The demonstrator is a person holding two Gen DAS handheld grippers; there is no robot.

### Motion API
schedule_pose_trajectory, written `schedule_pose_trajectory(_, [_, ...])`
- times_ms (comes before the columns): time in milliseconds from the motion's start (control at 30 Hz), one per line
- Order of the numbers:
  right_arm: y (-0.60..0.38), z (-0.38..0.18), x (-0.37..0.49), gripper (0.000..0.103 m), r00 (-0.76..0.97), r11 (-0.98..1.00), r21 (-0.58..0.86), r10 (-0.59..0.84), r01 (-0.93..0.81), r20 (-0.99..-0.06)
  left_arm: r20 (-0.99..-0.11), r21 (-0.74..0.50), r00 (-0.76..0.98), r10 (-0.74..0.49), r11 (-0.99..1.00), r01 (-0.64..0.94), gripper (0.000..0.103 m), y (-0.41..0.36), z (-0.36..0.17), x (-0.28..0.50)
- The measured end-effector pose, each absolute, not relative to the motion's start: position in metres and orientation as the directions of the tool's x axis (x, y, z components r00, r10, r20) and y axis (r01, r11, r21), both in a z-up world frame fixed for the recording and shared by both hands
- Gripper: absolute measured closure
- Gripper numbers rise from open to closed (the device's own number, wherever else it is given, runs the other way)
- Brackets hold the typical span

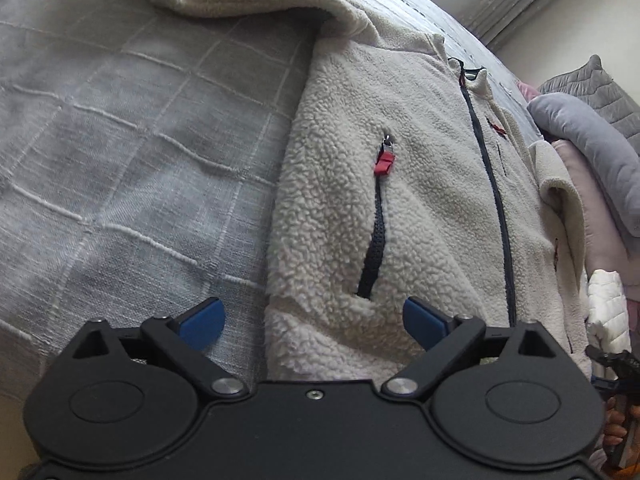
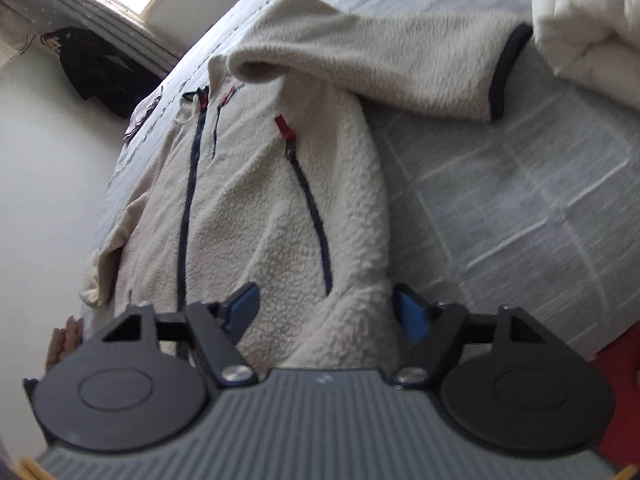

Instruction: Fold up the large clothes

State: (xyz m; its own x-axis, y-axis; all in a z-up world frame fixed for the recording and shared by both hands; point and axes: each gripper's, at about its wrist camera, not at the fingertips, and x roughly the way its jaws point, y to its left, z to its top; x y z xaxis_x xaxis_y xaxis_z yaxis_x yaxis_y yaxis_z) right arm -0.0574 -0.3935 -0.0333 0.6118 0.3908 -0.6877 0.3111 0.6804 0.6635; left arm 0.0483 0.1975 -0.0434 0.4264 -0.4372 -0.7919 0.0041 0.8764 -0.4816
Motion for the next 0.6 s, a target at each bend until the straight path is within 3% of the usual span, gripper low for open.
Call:
schedule_pose_trajectory(67, [-0.387, -0.034, -0.055, 0.070, 0.604, 0.708, 0.640, 0.379, 0.298, -0.701, -0.768, -0.525, 0.413, -0.490, 0.850, 0.032, 0.033, 0.196, -0.044, 0.044])
schedule_pose_trajectory(100, [-0.385, -0.030, -0.056, 0.077, 0.614, 0.722, 0.629, 0.365, 0.288, -0.700, -0.753, -0.559, 0.396, -0.526, 0.828, 0.038, 0.048, 0.195, -0.046, 0.042])
schedule_pose_trajectory(200, [-0.383, -0.007, -0.067, 0.088, 0.702, 0.747, 0.625, 0.319, 0.228, -0.637, -0.734, -0.564, 0.423, -0.531, 0.824, 0.056, 0.080, 0.194, -0.036, 0.032])
schedule_pose_trajectory(267, [-0.383, 0.012, -0.080, 0.091, 0.768, 0.772, 0.608, 0.272, 0.186, -0.580, -0.692, -0.577, 0.481, -0.539, 0.813, 0.081, 0.083, 0.197, -0.019, 0.021])
schedule_pose_trajectory(367, [-0.391, 0.026, -0.097, 0.091, 0.788, 0.794, 0.573, 0.214, 0.204, -0.577, -0.663, -0.567, 0.527, -0.532, 0.816, 0.111, 0.084, 0.198, -0.003, 0.007])
schedule_pose_trajectory(533, [-0.393, -0.006, -0.080, 0.091, 0.666, 0.830, 0.466, 0.163, 0.306, -0.728, -0.814, -0.384, 0.415, -0.406, 0.913, 0.139, 0.082, 0.174, -0.036, 0.012])
schedule_pose_trajectory(600, [-0.386, -0.024, -0.070, 0.089, 0.589, 0.862, 0.380, 0.123, 0.335, -0.799, -0.831, -0.316, 0.421, -0.363, 0.932, 0.180, 0.078, 0.165, -0.036, 0.013])
